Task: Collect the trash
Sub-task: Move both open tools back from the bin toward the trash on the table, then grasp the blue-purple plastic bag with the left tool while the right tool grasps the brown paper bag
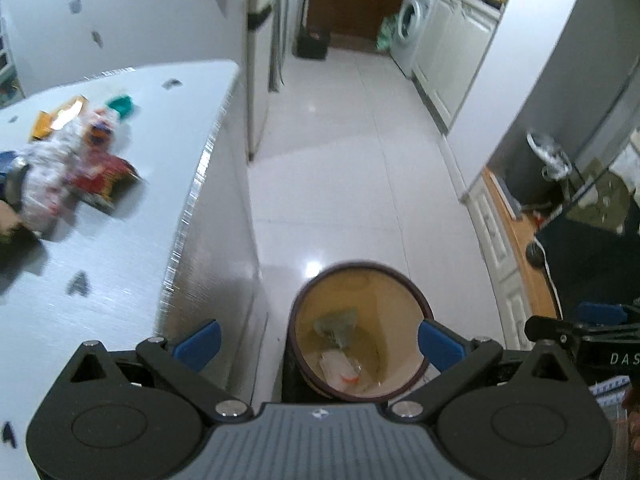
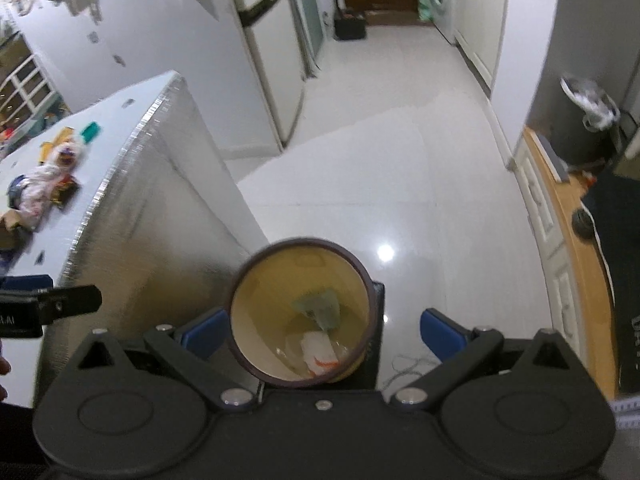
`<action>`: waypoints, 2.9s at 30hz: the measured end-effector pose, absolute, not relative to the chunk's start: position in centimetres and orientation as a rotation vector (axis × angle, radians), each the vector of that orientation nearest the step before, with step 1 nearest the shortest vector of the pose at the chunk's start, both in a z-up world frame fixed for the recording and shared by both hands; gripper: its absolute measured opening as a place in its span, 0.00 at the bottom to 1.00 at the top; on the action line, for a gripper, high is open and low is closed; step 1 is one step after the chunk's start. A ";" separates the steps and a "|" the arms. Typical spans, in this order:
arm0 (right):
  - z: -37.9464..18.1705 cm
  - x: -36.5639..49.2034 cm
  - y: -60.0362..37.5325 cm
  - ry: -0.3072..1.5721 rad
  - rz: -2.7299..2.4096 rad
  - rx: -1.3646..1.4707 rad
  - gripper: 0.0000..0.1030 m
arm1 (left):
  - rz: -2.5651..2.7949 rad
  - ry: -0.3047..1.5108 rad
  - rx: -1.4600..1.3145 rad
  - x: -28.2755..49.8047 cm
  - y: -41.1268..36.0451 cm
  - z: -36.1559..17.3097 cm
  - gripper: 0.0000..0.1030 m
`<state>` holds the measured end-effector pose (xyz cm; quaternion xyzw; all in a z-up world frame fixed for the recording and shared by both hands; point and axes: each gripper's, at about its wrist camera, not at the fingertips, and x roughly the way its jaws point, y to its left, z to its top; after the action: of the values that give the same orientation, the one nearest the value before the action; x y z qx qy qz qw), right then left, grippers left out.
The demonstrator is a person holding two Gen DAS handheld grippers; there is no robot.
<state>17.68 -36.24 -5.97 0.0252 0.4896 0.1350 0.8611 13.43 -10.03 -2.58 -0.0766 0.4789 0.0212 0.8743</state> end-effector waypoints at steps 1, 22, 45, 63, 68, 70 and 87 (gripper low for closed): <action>-5.4 17.6 -35.9 1.014 0.294 0.050 1.00 | 0.051 0.985 -0.166 13.1 -9.5 -1.9 1.00; 4.0 17.3 -21.4 0.769 0.579 -0.049 1.00 | 0.246 0.768 -0.252 7.4 3.9 6.3 1.00; 4.4 20.0 -1.9 0.692 0.844 -0.135 1.00 | 0.506 0.707 -0.397 3.6 19.3 5.0 1.00; -1.1 22.1 13.0 0.712 1.265 -0.512 0.88 | 0.618 0.733 -0.585 2.7 27.6 1.3 1.00; -2.5 22.7 15.2 0.769 1.339 -0.574 0.78 | 0.580 0.720 -0.624 3.3 28.6 0.6 1.00; -3.2 23.1 15.9 0.811 1.343 -0.572 0.71 | 0.565 0.718 -0.644 3.7 28.9 0.1 1.00; -4.8 23.9 14.7 1.037 1.285 -0.288 0.52 | 0.522 0.823 -0.663 6.4 30.0 -4.0 0.72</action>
<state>23.90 14.69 -4.84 -0.1275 0.4598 0.5697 0.6691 6.41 30.03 -3.96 -0.3126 0.3880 0.2460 0.8314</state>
